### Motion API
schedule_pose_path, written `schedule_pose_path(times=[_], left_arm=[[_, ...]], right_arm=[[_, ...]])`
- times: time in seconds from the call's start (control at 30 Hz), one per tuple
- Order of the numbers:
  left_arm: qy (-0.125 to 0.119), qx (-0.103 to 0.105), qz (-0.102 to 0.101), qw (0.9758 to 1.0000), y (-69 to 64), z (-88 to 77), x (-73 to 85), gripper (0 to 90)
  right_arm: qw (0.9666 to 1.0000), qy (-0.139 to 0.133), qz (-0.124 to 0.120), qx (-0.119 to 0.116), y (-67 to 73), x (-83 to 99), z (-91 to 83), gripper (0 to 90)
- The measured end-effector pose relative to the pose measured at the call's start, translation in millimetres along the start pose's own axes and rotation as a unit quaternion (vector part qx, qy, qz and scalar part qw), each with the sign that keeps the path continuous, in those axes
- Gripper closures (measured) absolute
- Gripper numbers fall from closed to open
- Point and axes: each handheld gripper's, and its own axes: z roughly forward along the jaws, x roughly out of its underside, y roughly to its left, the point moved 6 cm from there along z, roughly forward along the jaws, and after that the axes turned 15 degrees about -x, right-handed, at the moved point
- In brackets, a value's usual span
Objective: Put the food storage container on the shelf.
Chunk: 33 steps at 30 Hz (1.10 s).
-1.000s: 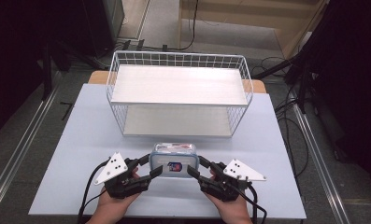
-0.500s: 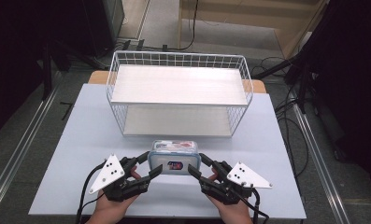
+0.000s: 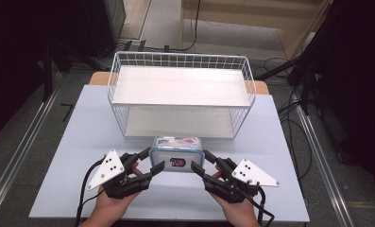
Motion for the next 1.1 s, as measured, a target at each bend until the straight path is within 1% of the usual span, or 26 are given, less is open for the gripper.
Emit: schedule_pose_path(times=[0.17, 0.3, 0.47, 0.6, 0.77, 0.93, 1.1], left_arm=[[-0.007, 0.001, 0.001, 1.0, 4.7, 4.4, -12.4, 46.6], [-0.012, 0.004, -0.009, 0.9999, 10.5, 9.8, -20.3, 46.7], [-0.016, 0.004, -0.013, 0.9998, 16.0, 16.5, -29.1, 46.7], [-0.016, 0.004, -0.01, 0.9998, 20.4, 22.6, -36.8, 46.6], [-0.018, 0.004, -0.01, 0.9998, 25.2, 30.8, -49.4, 46.6], [-0.025, 0.004, -0.006, 0.9997, 30.5, 37.2, -66.6, 46.6], [-0.026, 0.009, -0.004, 0.9996, 37.2, 45.0, -81.9, 46.5]], right_arm=[[1.0, -0.004, -0.004, 0.0, -4.7, -13.3, 2.9, 52.8], [0.9999, -0.004, -0.009, 0.002, -9.3, -24.1, 7.0, 52.8], [1.0, -0.006, -0.007, 0.003, -17.2, -33.8, 11.9, 52.8], [1.0, -0.006, -0.006, 0.004, -23.3, -40.9, 14.9, 52.8], [0.9999, -0.012, -0.003, 0.007, -31.8, -51.0, 18.1, 52.8], [0.9998, -0.017, -0.006, 0.006, -38.6, -66.5, 22.0, 52.8], [0.9997, -0.02, -0.011, 0.01, -46.1, -82.4, 26.5, 52.8]])
